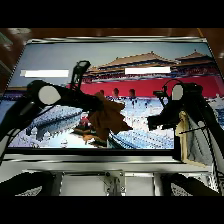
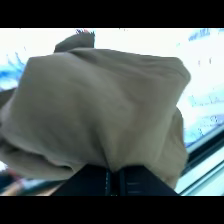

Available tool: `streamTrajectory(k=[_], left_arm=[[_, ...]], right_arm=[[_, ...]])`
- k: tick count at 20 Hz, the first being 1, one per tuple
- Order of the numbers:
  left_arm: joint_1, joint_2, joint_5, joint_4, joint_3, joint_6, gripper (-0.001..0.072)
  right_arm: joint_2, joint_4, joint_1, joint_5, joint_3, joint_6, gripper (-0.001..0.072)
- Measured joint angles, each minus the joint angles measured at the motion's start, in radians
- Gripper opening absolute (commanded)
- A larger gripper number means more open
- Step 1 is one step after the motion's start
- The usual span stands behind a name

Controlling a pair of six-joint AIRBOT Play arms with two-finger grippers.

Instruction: Fold the shirts.

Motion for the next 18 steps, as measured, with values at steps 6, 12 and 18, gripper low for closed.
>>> streamTrajectory(k=[6,12,18], left_arm=[[-0.079,-0.172,0.018,-0.088,-0.013,0.027,0.0596],[0.194,-0.118,-0.191,-0.018,-0.030,0.047,0.0601],[0.424,-0.077,-0.241,-0.157,-0.266,0.109,0.0704]], right_arm=[[0.000,-0.016,0.000,-0.033,0.000,-0.012,0.0690],[-0.001,-0.017,0.000,-0.163,0.000,-0.013,0.0691],[-0.030,-0.018,0.000,-0.264,-0.004,-0.012,0.0691]])
